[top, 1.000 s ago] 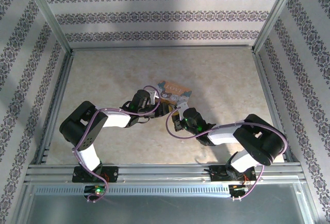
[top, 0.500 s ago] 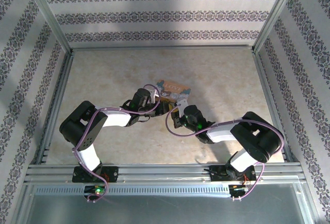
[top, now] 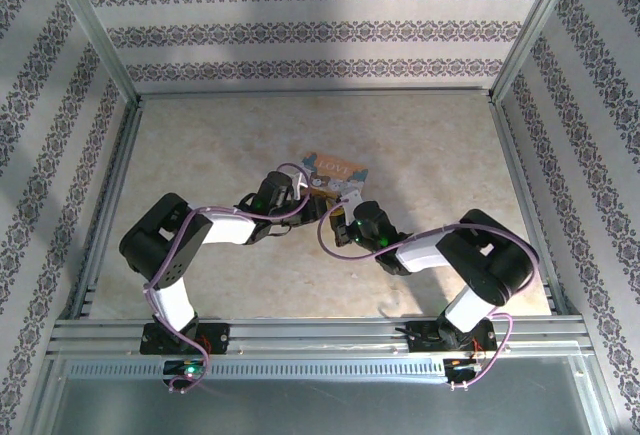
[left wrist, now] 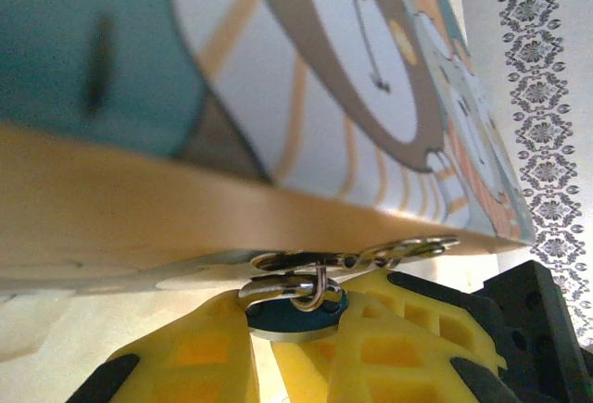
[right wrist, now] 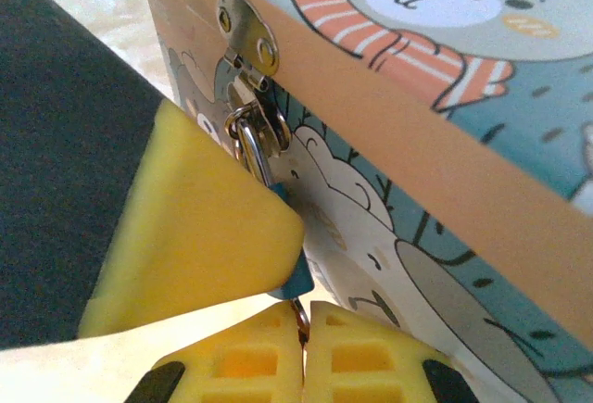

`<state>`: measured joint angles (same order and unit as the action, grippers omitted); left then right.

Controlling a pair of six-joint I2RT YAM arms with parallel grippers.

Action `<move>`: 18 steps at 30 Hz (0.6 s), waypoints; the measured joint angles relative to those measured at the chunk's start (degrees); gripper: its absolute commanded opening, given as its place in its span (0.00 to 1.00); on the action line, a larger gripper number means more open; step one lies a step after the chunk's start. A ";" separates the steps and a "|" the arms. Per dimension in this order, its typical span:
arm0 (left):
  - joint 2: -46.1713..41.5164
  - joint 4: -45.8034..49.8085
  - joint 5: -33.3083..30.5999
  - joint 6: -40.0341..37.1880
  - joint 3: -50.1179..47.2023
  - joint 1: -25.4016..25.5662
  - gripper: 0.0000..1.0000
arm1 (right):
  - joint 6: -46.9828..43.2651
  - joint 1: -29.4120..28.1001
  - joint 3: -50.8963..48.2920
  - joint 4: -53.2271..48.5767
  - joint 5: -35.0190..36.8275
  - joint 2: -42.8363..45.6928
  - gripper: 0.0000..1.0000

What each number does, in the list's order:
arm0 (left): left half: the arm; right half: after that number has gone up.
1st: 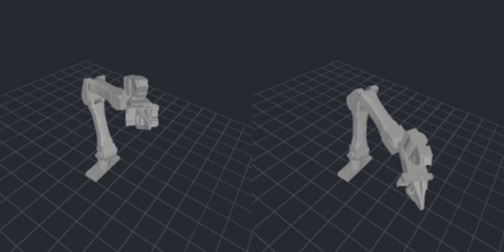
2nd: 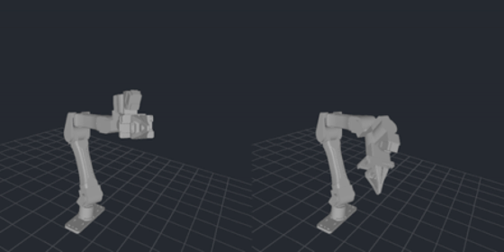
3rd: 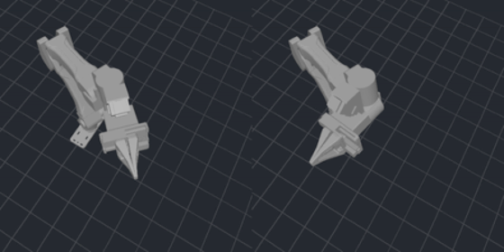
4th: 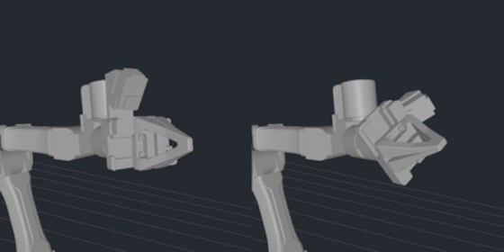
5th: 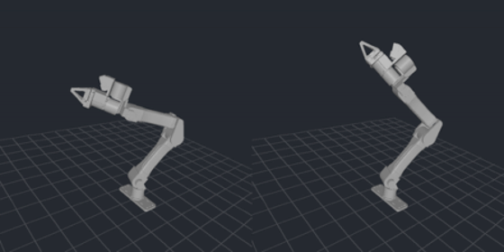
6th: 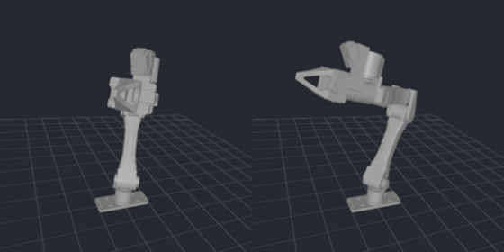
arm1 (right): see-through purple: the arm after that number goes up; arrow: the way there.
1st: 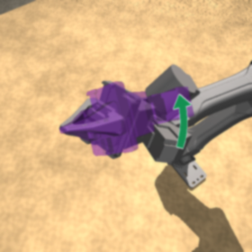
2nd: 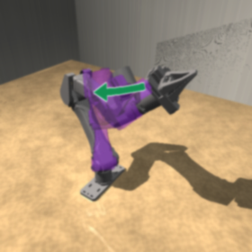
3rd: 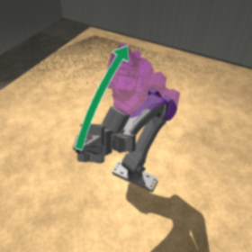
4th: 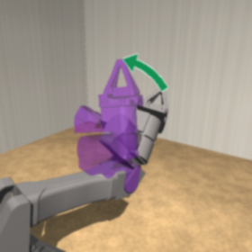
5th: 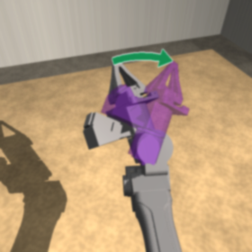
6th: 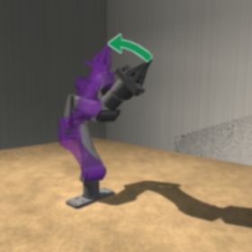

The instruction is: Unlock a padlock with a key

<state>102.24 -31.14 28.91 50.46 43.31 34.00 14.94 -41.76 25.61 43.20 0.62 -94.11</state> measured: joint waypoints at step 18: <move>-2.80 -2.84 3.39 0.76 -5.35 -0.33 0.56 | 2.78 1.90 -0.57 5.75 -4.09 -6.84 0.00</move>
<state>99.44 -33.98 32.29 51.22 37.95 33.67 17.72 -39.86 25.04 48.95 -3.46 -100.95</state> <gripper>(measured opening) 0.533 0.051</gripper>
